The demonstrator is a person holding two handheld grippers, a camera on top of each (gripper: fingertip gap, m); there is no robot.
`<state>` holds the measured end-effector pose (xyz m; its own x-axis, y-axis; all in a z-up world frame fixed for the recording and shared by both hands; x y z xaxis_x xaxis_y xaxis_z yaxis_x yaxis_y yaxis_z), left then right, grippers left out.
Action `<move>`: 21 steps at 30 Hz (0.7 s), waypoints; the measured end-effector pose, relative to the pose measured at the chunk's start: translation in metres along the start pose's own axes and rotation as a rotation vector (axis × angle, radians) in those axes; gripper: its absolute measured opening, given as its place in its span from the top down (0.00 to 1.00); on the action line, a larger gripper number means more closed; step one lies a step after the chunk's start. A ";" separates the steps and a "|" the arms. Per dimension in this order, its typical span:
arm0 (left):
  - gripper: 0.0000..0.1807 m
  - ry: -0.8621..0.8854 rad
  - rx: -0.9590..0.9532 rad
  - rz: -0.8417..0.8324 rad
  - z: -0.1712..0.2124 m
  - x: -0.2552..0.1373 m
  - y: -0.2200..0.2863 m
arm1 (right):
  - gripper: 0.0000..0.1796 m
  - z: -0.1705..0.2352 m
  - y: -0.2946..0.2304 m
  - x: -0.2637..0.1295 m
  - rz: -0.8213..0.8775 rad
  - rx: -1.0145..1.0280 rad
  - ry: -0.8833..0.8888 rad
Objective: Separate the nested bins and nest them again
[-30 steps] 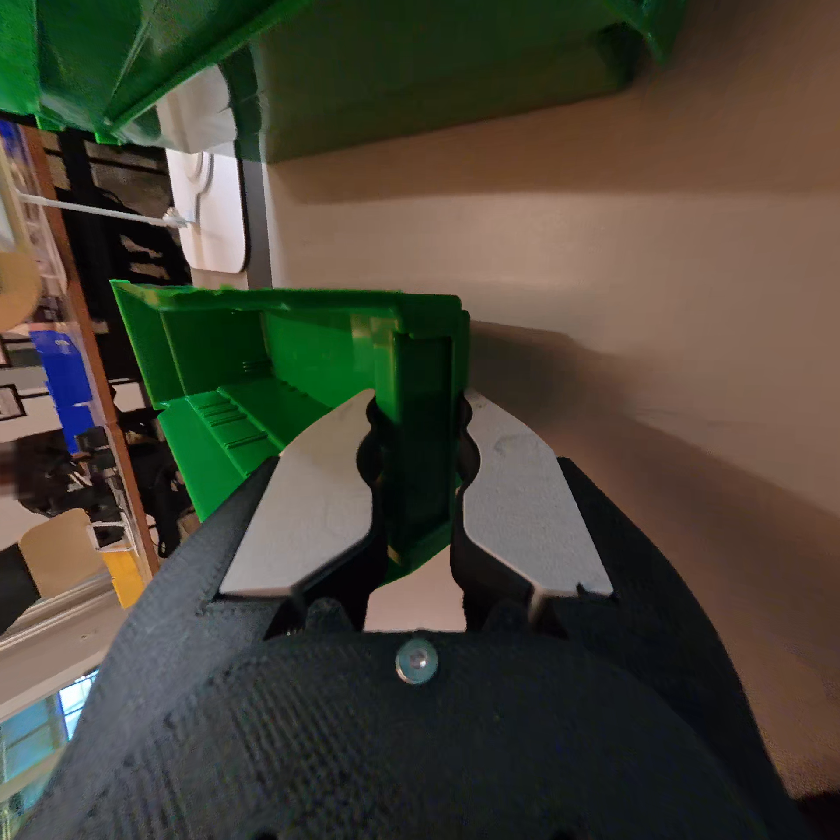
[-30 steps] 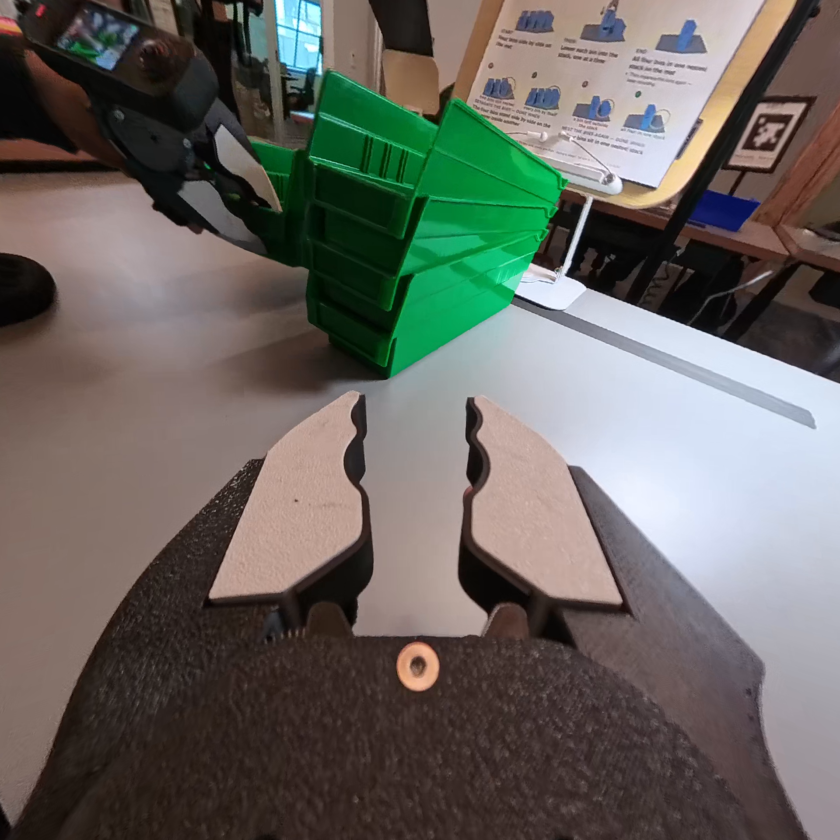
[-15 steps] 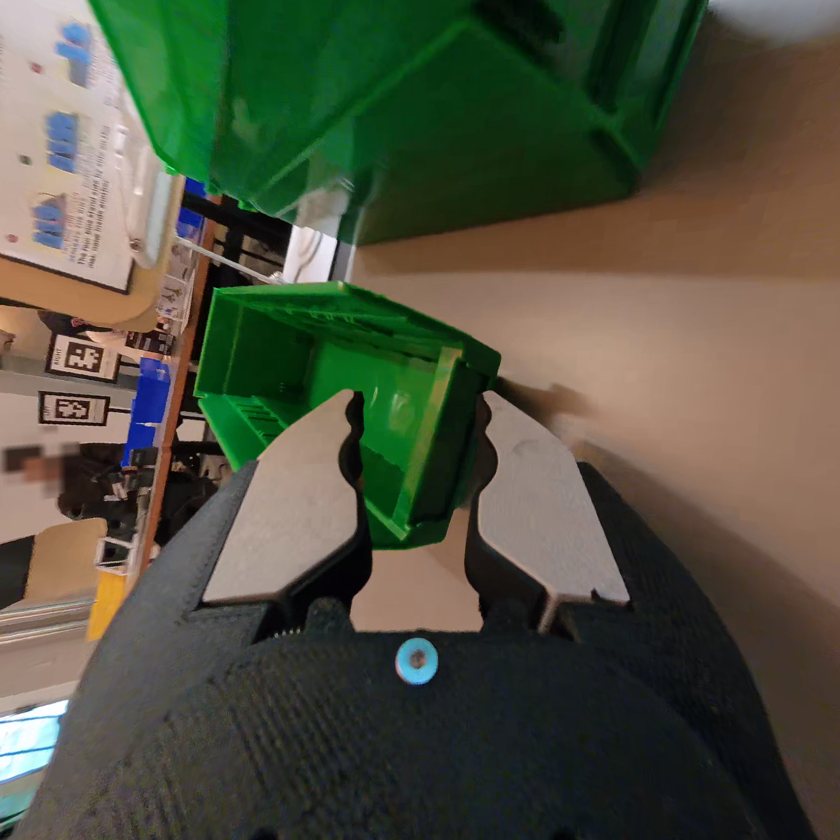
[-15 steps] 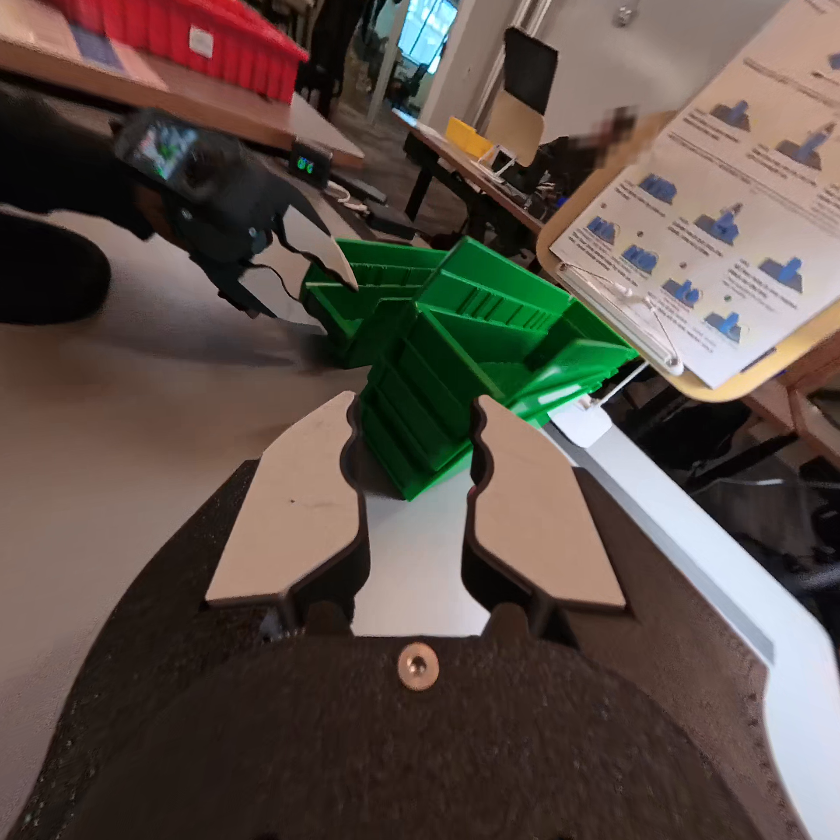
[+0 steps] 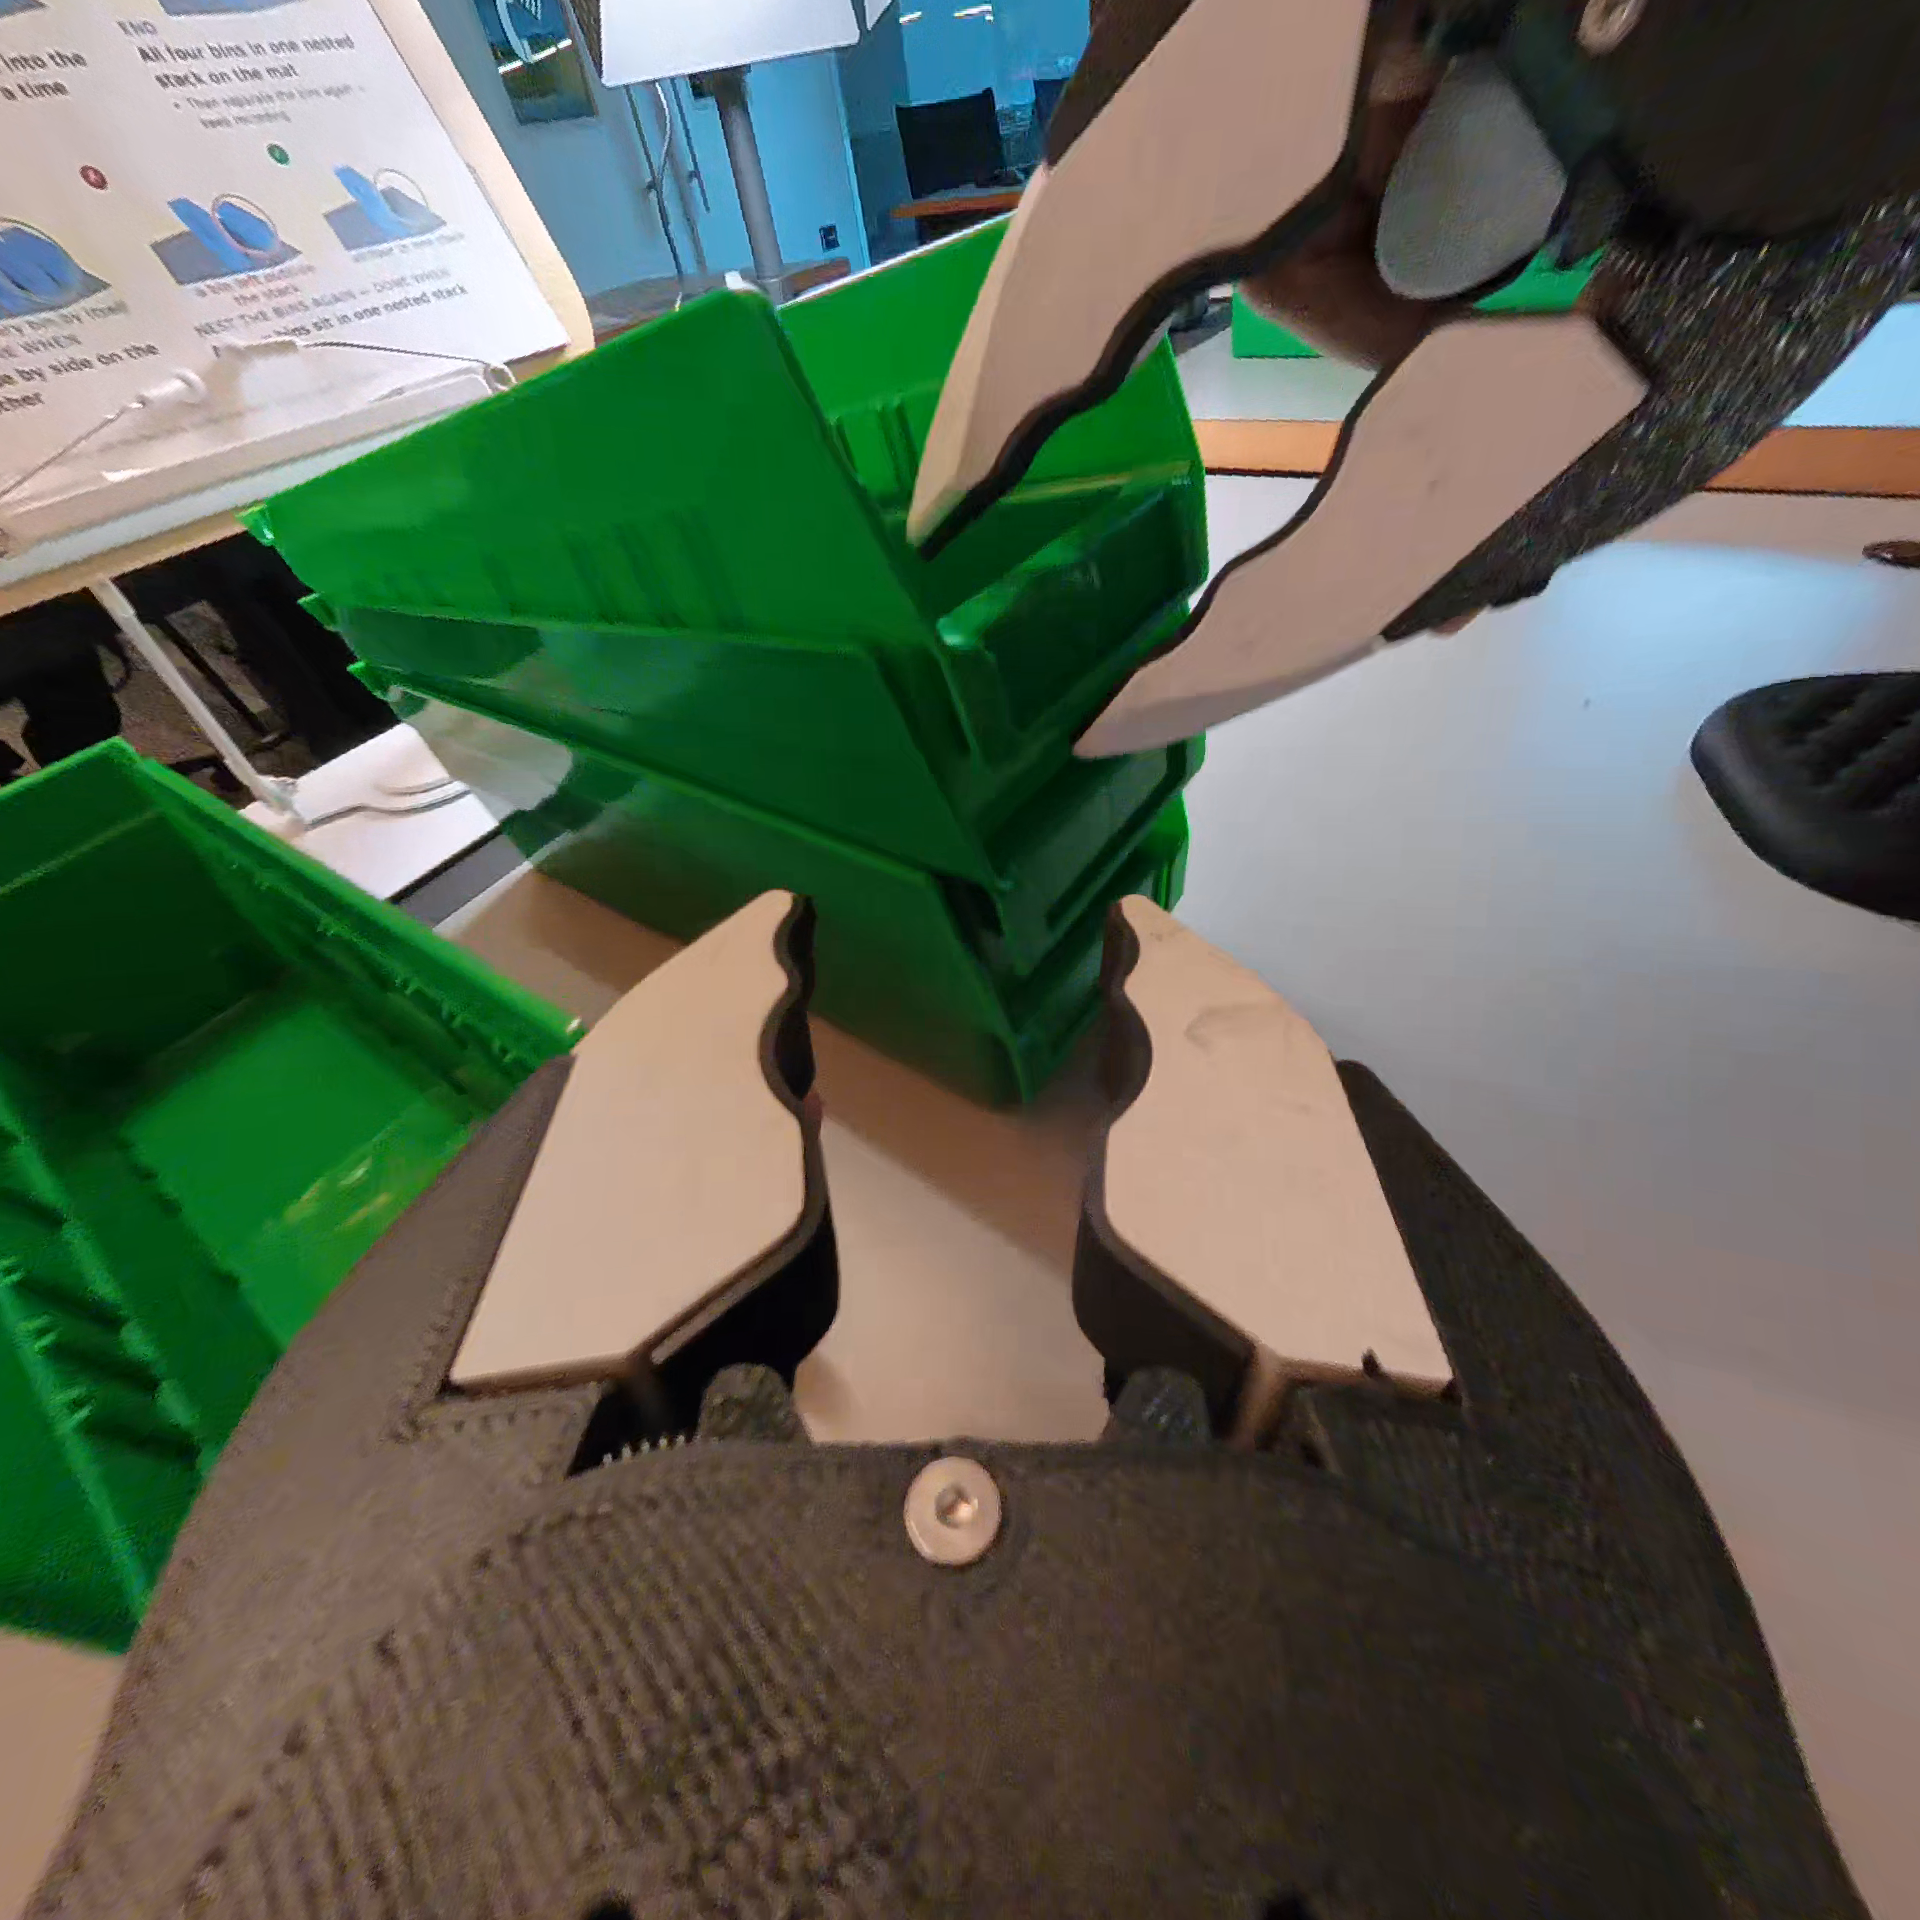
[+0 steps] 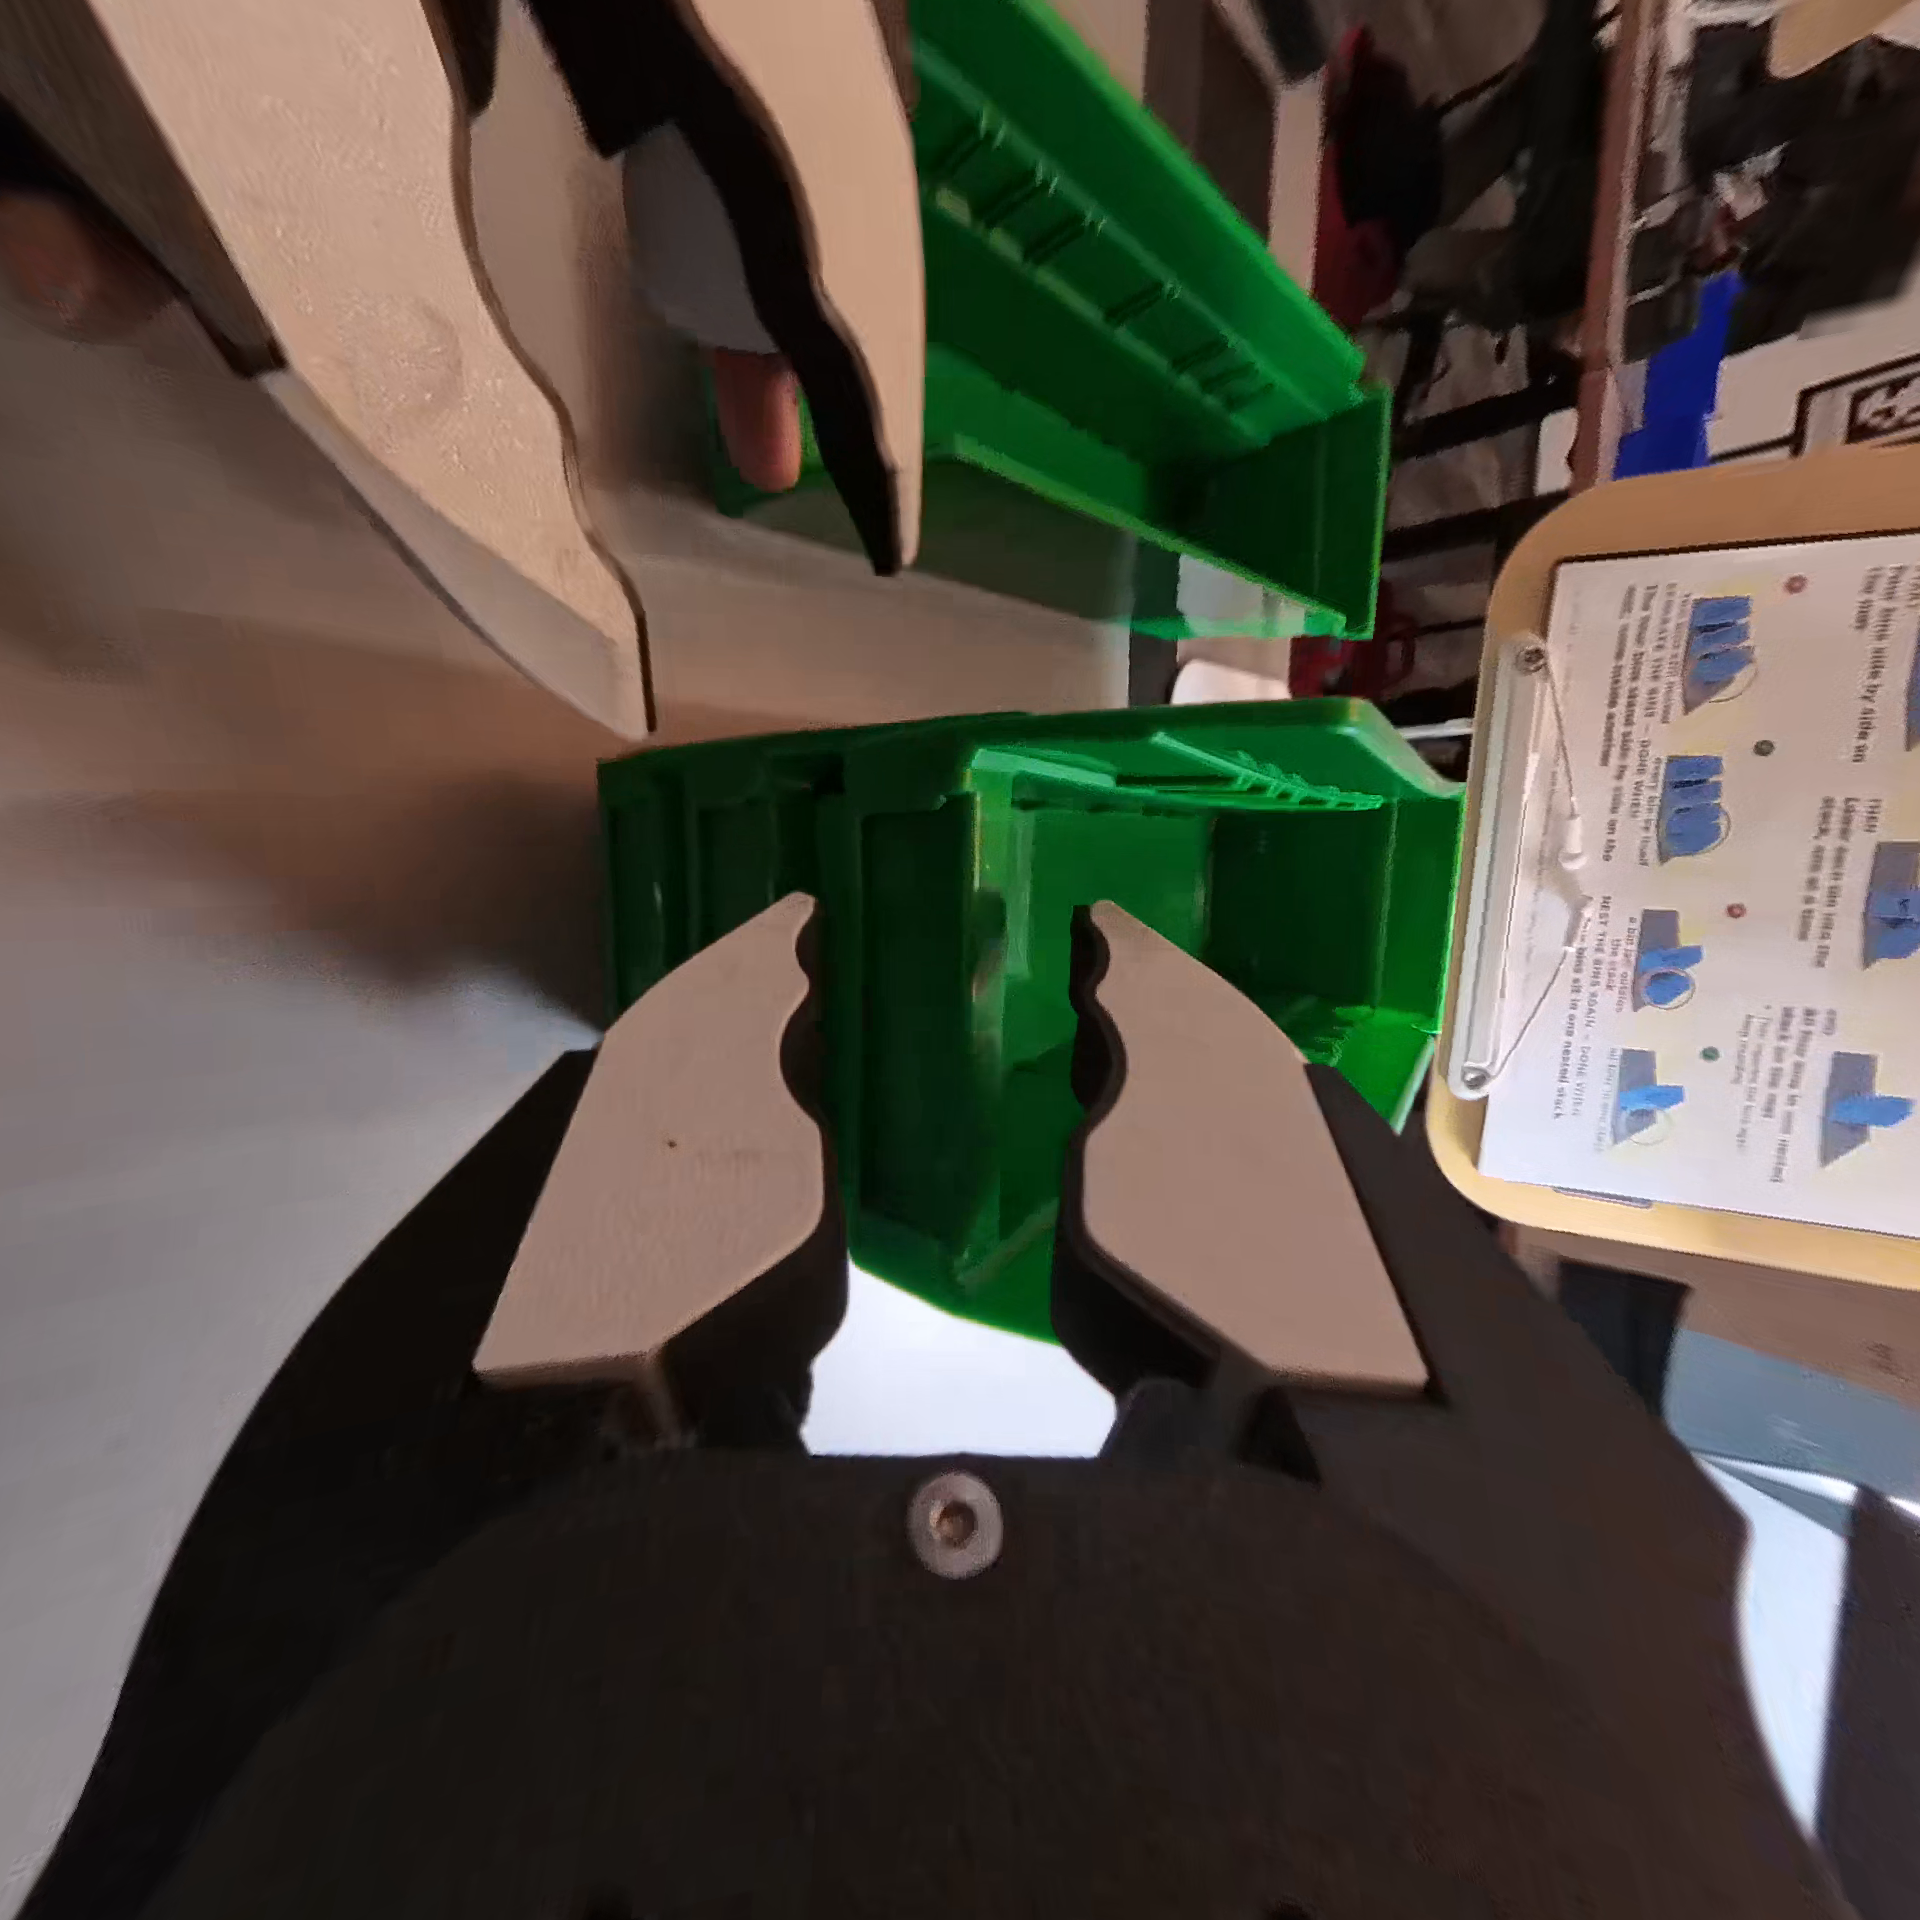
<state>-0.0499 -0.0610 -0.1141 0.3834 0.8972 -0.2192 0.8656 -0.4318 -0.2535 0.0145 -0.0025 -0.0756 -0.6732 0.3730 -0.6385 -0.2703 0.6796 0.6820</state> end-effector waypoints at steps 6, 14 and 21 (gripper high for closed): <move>0.69 -0.062 0.039 -0.011 0.003 0.035 0.005 | 0.83 0.006 -0.004 0.021 -0.137 -0.007 -0.106; 0.76 -0.029 0.106 -0.090 0.007 0.037 0.006 | 0.84 -0.002 0.013 0.004 -0.205 0.055 -0.091; 0.76 -0.024 0.102 -0.113 0.006 0.038 0.008 | 0.84 -0.021 0.047 -0.034 -0.214 0.108 -0.006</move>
Point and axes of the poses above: each gripper's, where its closed fingertips meet, x out along the fingers, z out of its underside, y = z × x across the jaws, the point moved 4 cm from there along -x, back along the fingers, and after that the axes turned 7 degrees about x, right-handed, at the moved point
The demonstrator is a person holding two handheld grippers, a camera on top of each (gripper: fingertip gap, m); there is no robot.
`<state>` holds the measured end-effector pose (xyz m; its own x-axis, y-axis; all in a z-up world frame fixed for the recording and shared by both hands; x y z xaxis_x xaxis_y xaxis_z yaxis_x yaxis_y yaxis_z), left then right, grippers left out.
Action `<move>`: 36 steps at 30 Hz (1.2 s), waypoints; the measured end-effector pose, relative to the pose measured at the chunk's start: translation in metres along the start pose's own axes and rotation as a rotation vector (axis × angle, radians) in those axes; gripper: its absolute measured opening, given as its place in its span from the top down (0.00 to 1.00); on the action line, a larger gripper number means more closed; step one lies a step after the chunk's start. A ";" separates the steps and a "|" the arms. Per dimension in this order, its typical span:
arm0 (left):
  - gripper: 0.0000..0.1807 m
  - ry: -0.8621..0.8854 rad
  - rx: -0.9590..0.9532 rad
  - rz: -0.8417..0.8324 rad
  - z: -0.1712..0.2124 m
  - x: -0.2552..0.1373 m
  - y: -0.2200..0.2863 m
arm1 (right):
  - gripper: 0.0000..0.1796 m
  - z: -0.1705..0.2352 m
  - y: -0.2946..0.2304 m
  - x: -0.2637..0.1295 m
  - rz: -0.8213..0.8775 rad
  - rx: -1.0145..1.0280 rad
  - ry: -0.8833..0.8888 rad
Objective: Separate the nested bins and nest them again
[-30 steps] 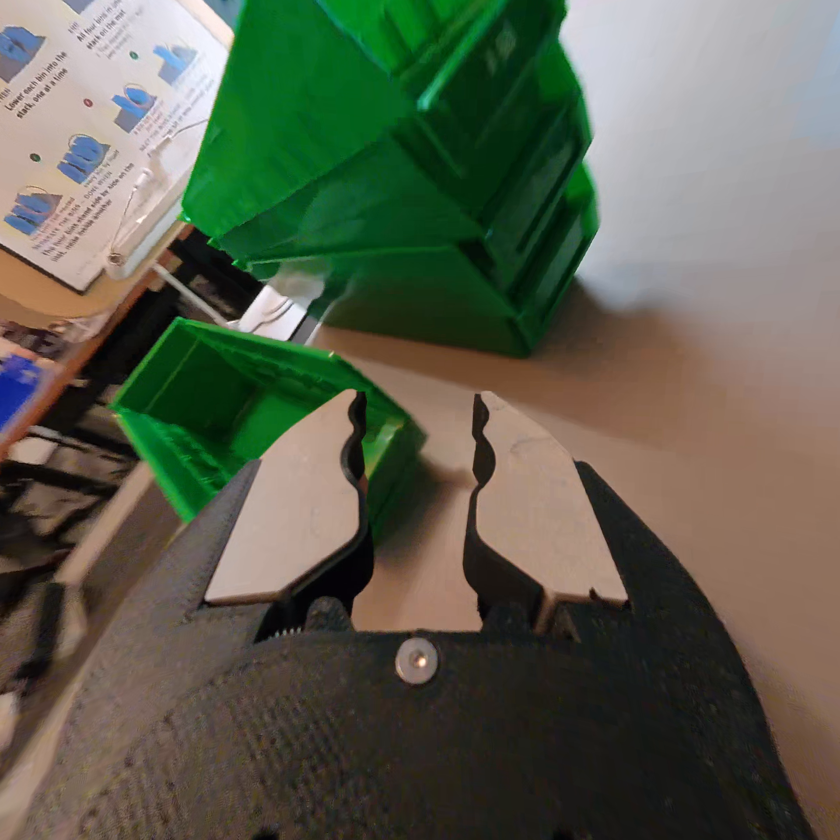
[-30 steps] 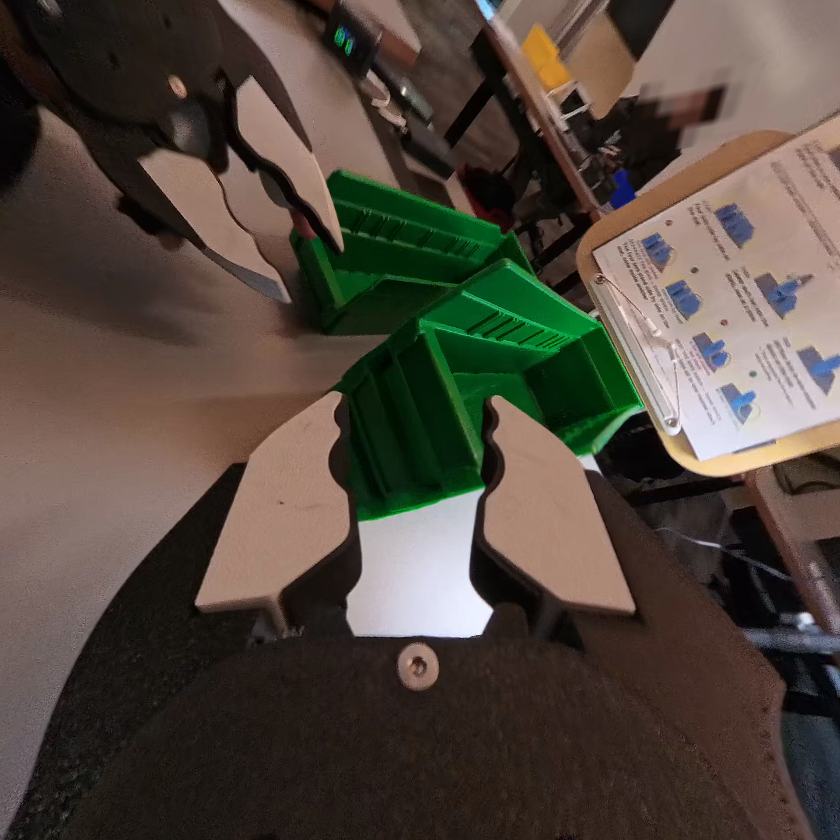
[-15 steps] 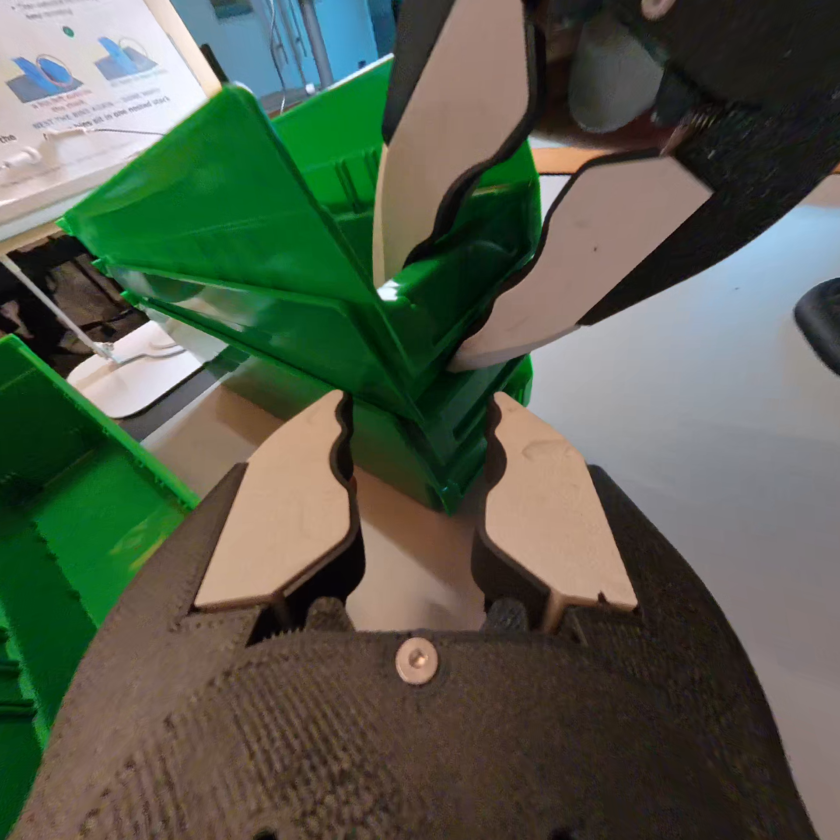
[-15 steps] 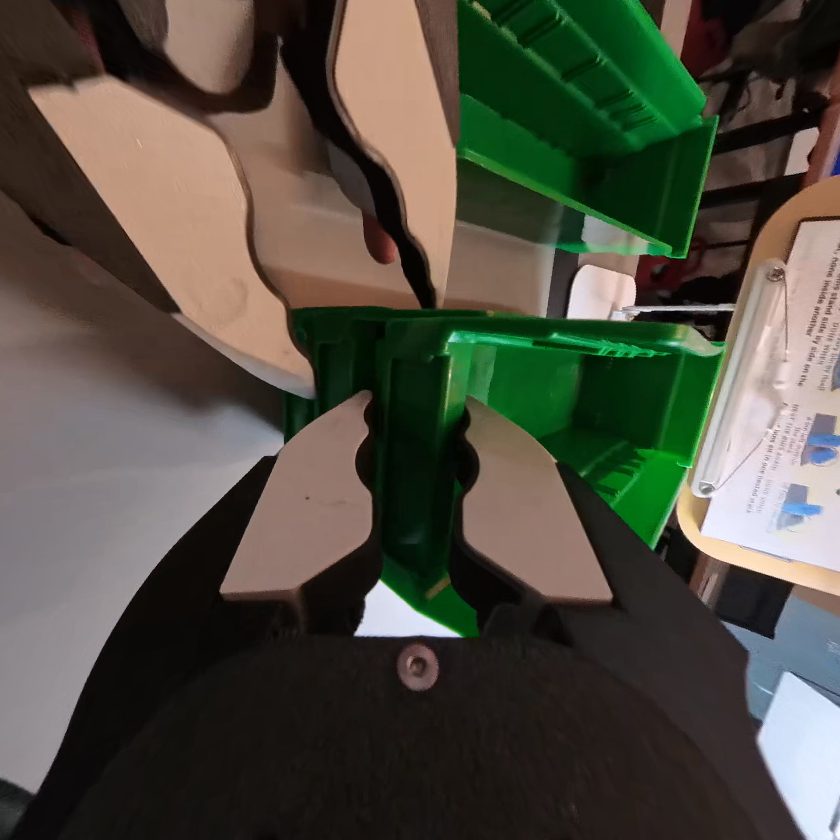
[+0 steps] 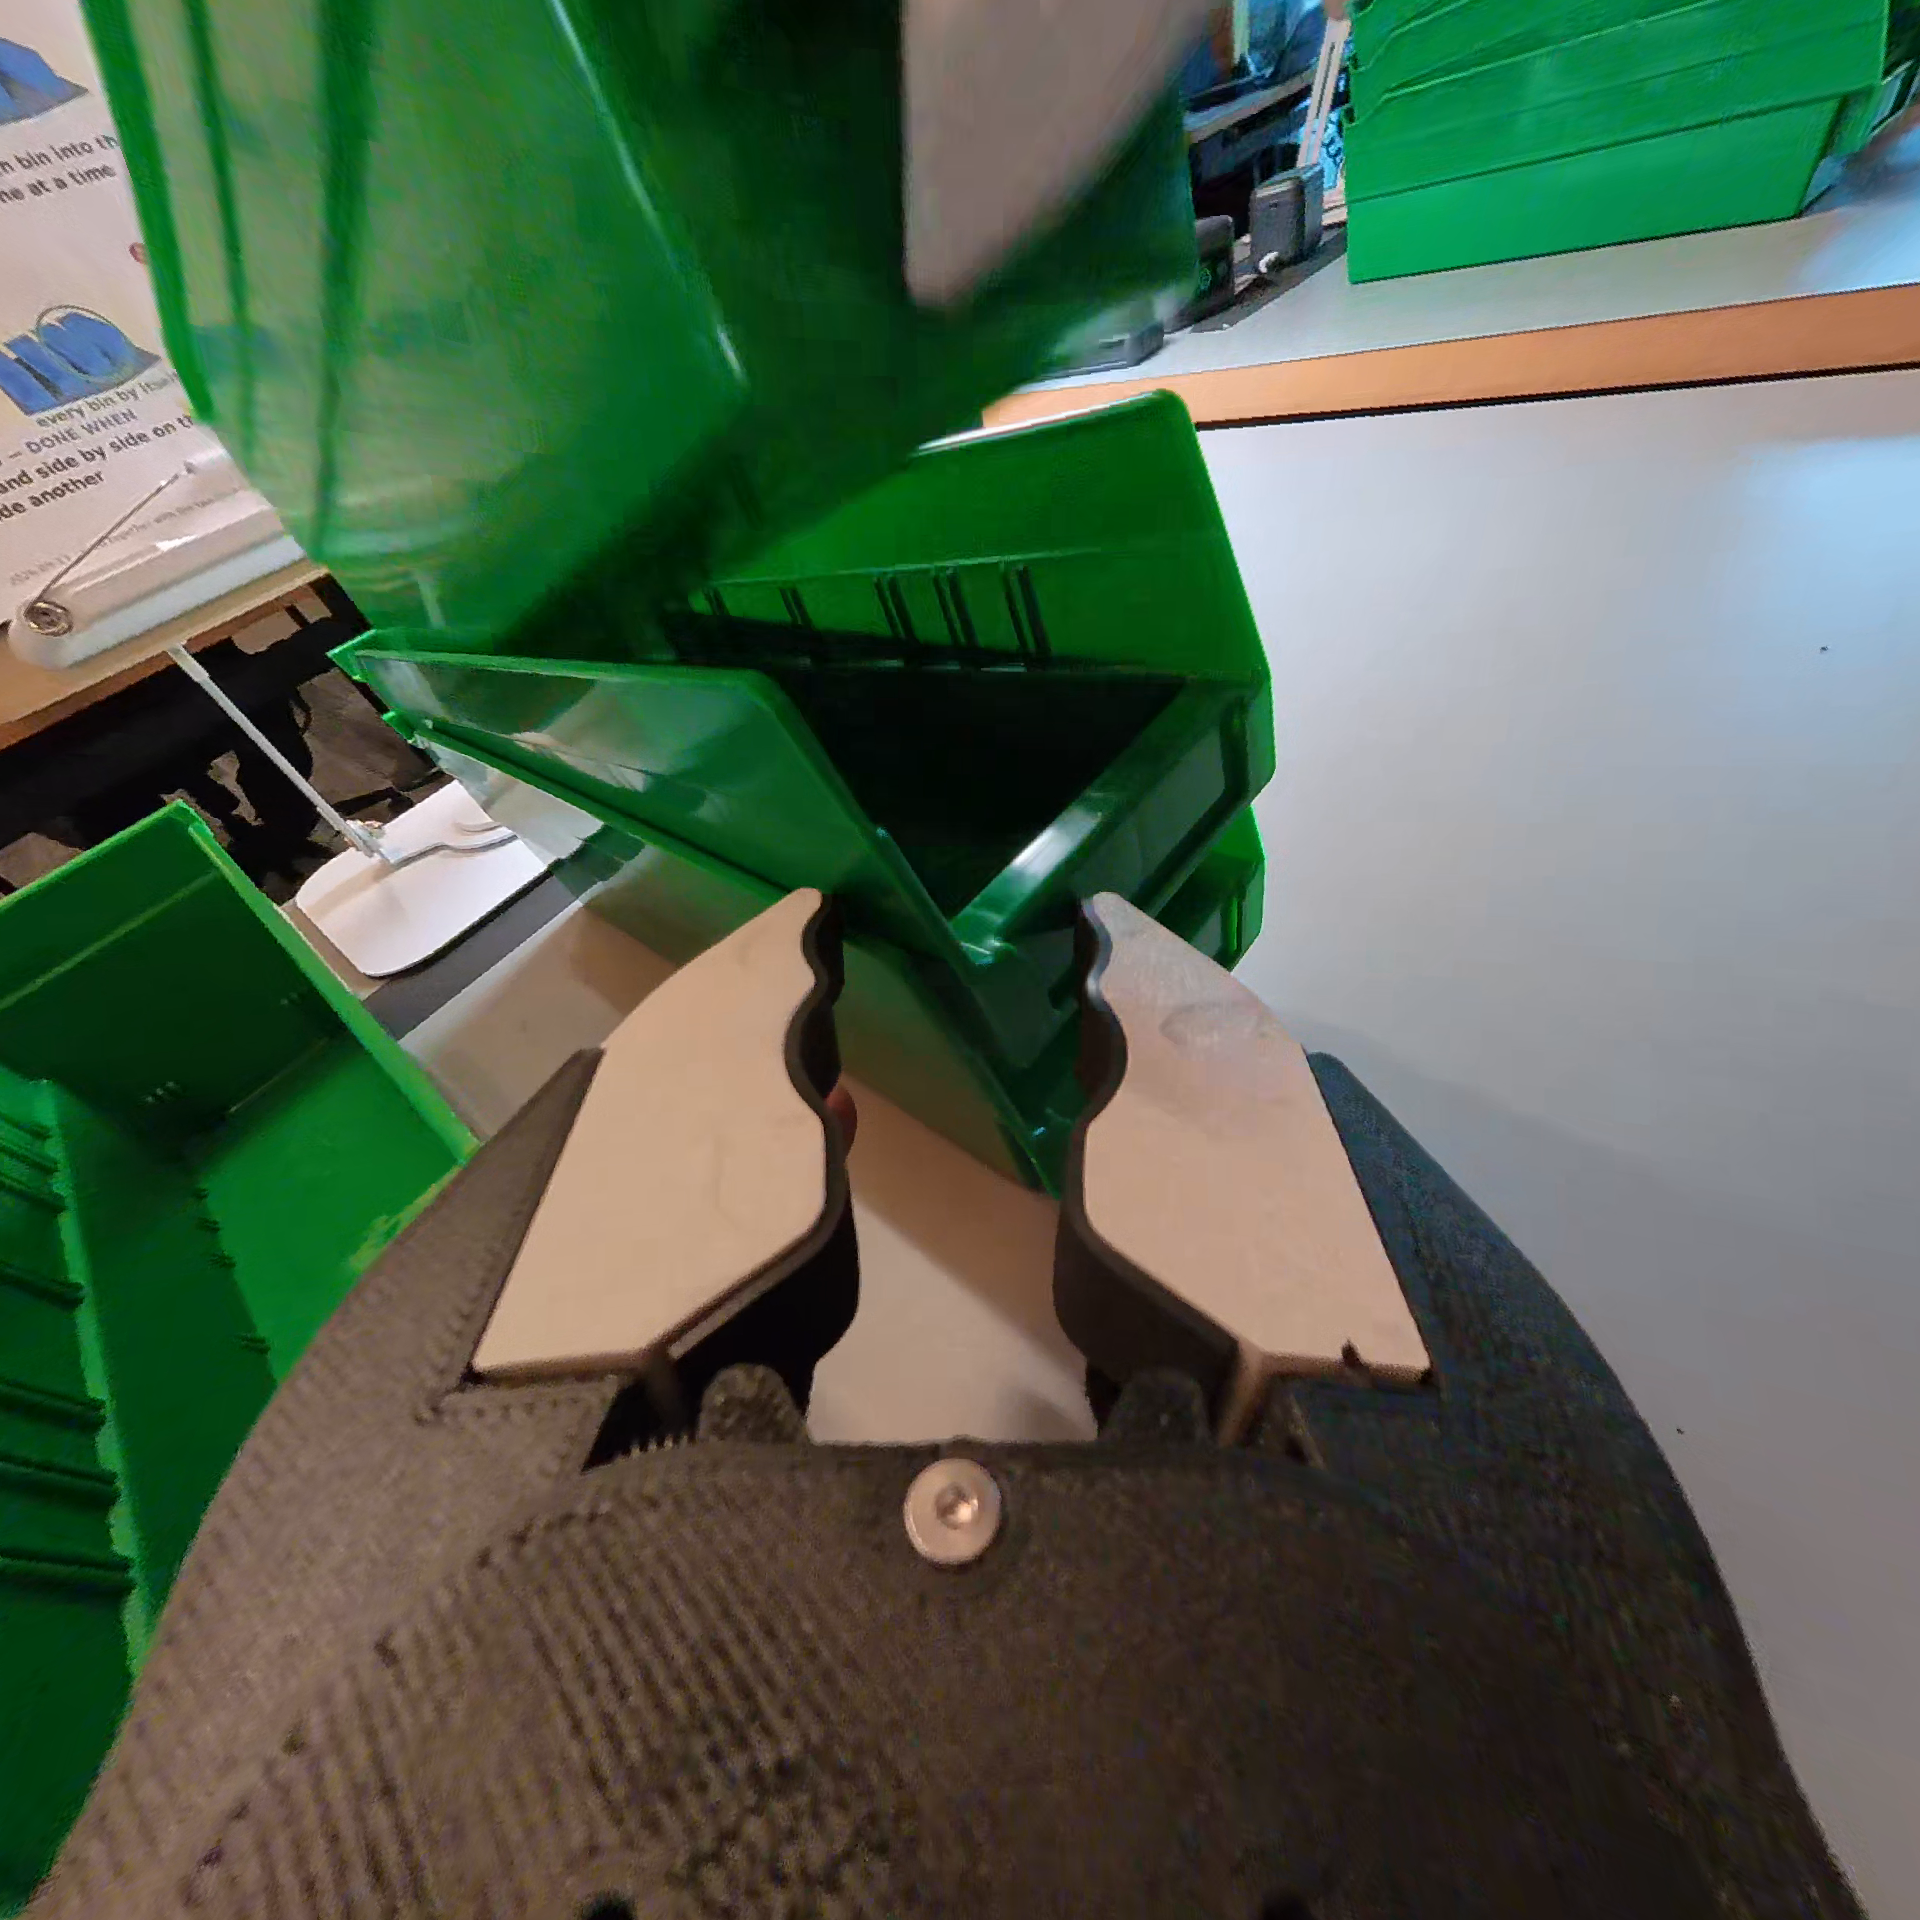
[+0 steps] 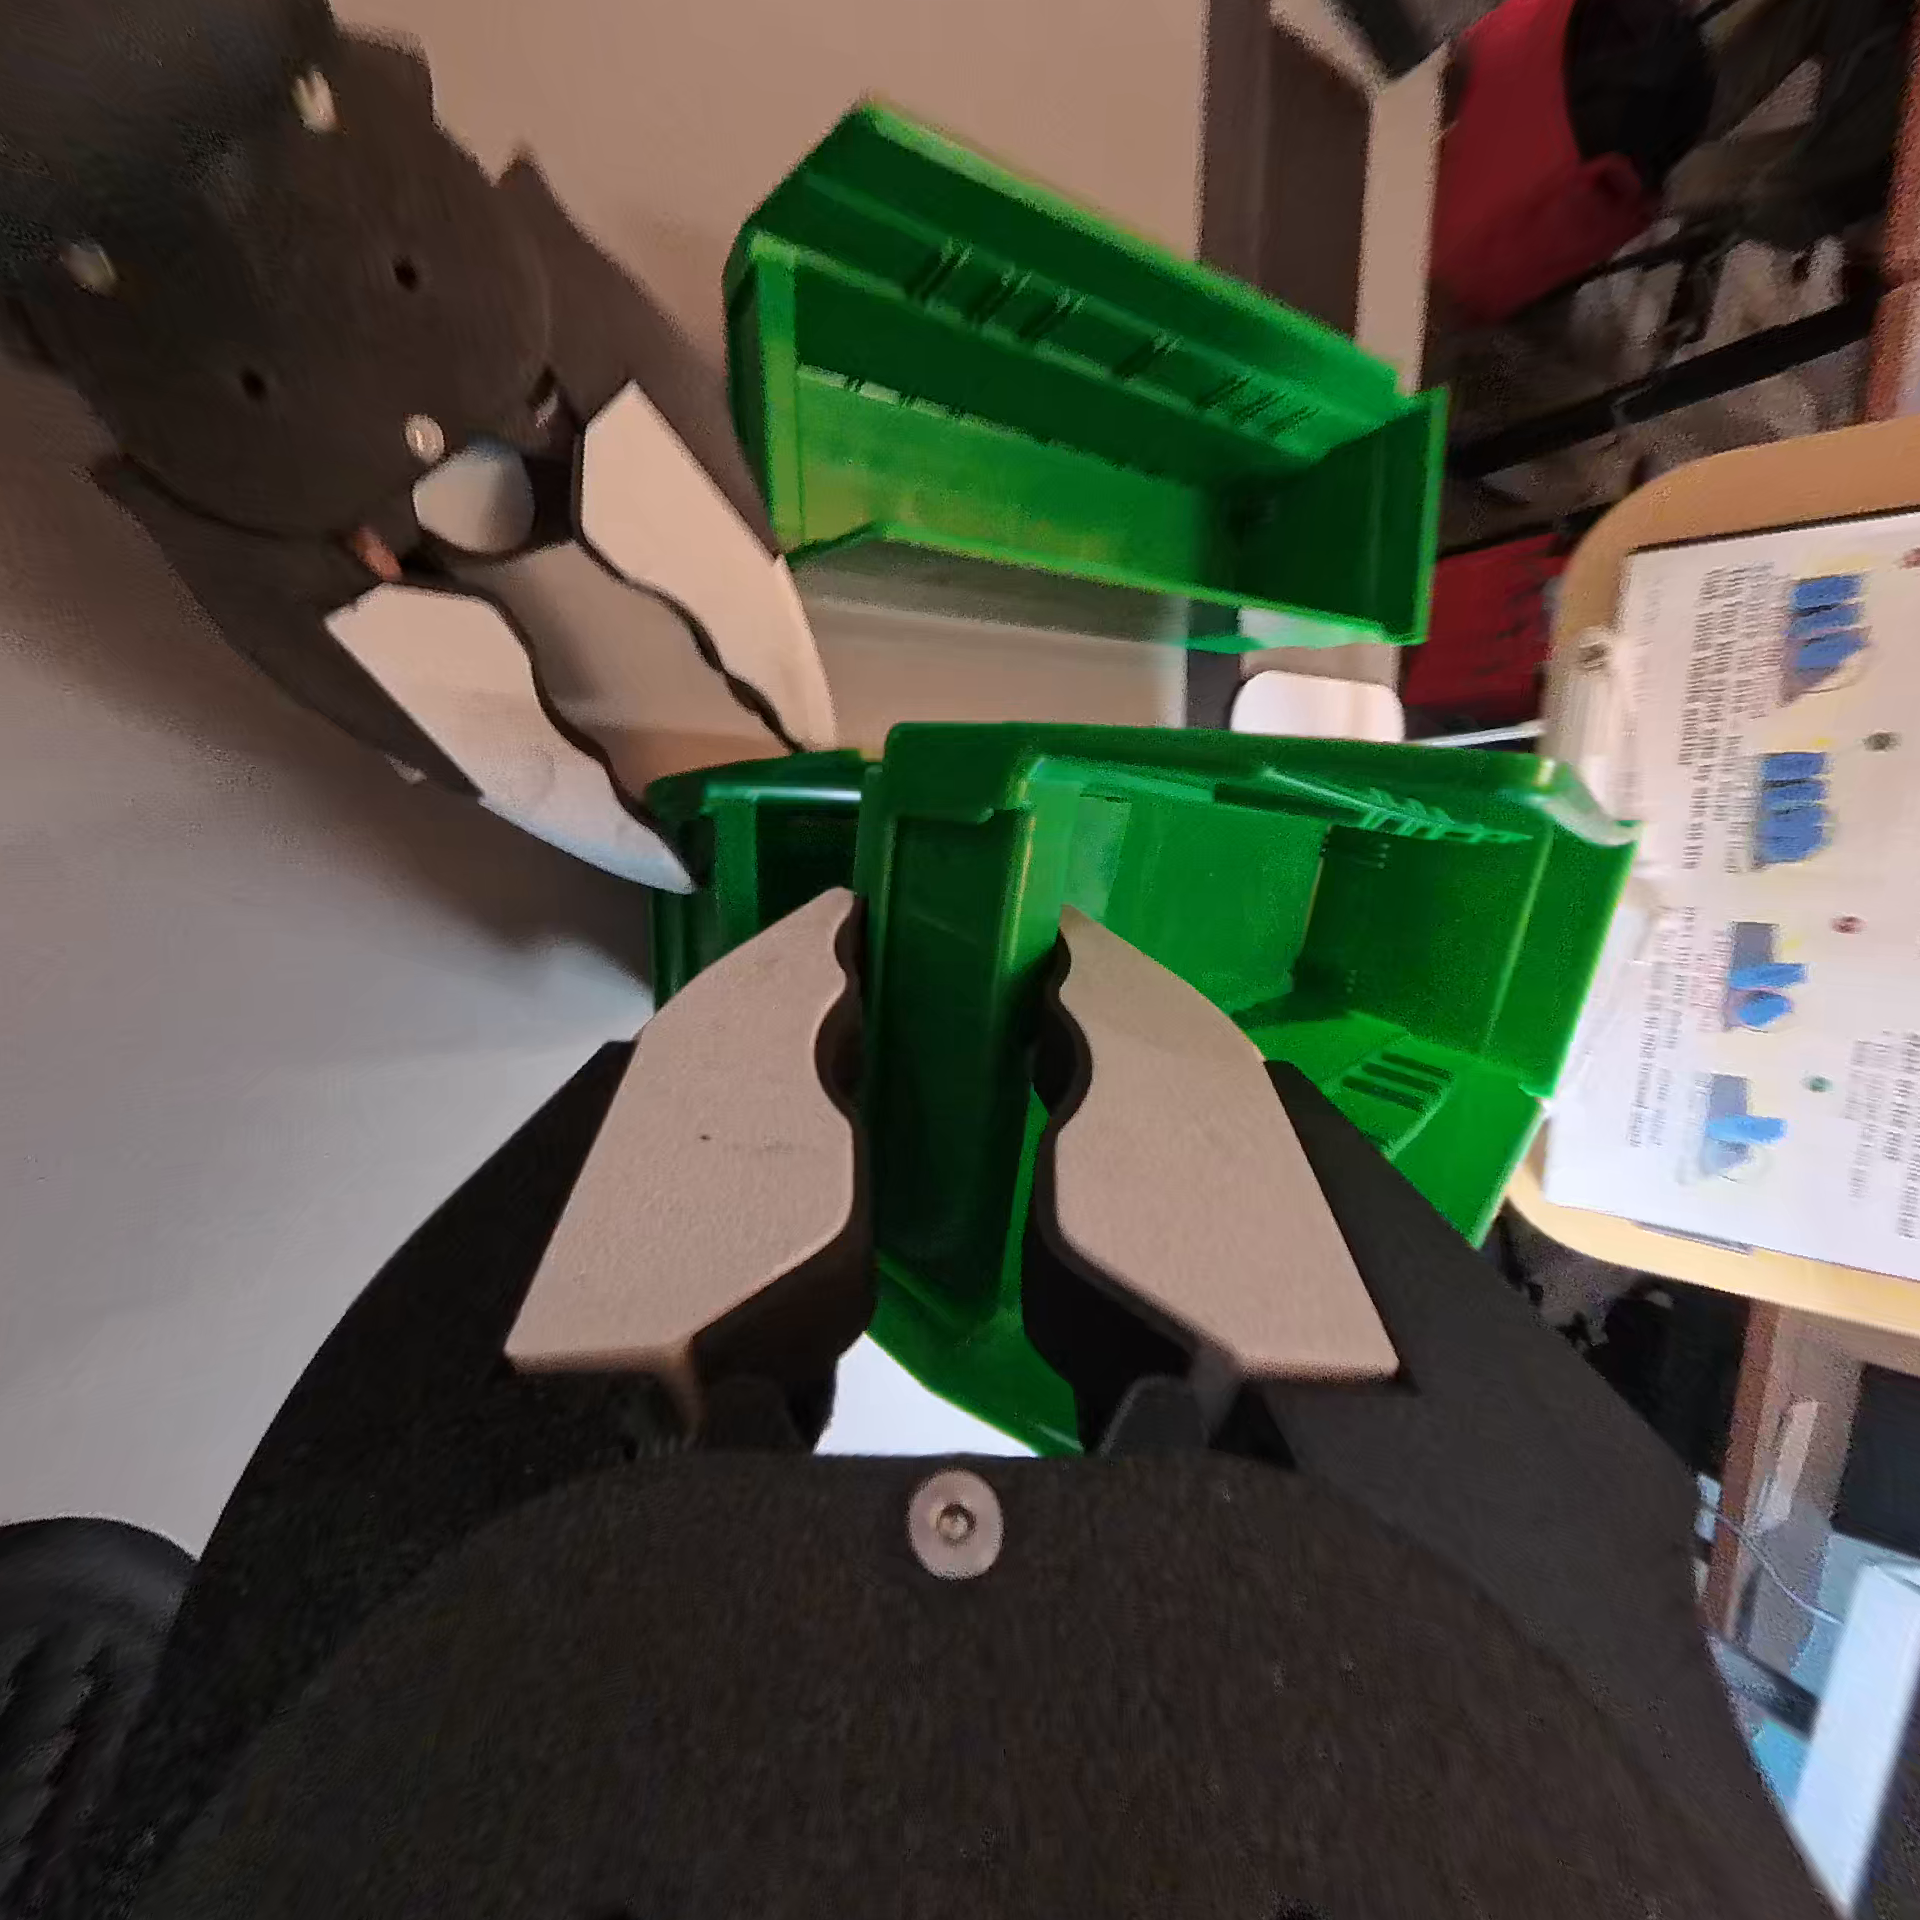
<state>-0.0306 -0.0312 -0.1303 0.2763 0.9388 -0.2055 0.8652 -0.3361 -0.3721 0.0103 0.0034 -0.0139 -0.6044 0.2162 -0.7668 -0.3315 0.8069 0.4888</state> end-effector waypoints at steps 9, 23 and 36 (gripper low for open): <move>0.77 0.009 -0.010 0.001 0.001 -0.010 0.000 | 0.84 0.012 0.027 -0.078 0.219 0.001 0.049; 0.81 -0.061 0.012 0.020 0.018 -0.015 0.006 | 0.84 0.217 -0.014 0.005 0.310 -0.004 -0.250; 0.78 -0.044 0.007 -0.015 0.014 -0.019 0.009 | 0.83 0.278 -0.040 0.051 0.285 -0.038 -0.264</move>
Point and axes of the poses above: each gripper's, where its closed fingertips meet, x out along the fingers, z out of its underside, y = z × x across the jaws, the point moved 4 cm from there along -x, back along the fingers, and after that the axes turned 7 degrees about x, right-handed, at the moved point
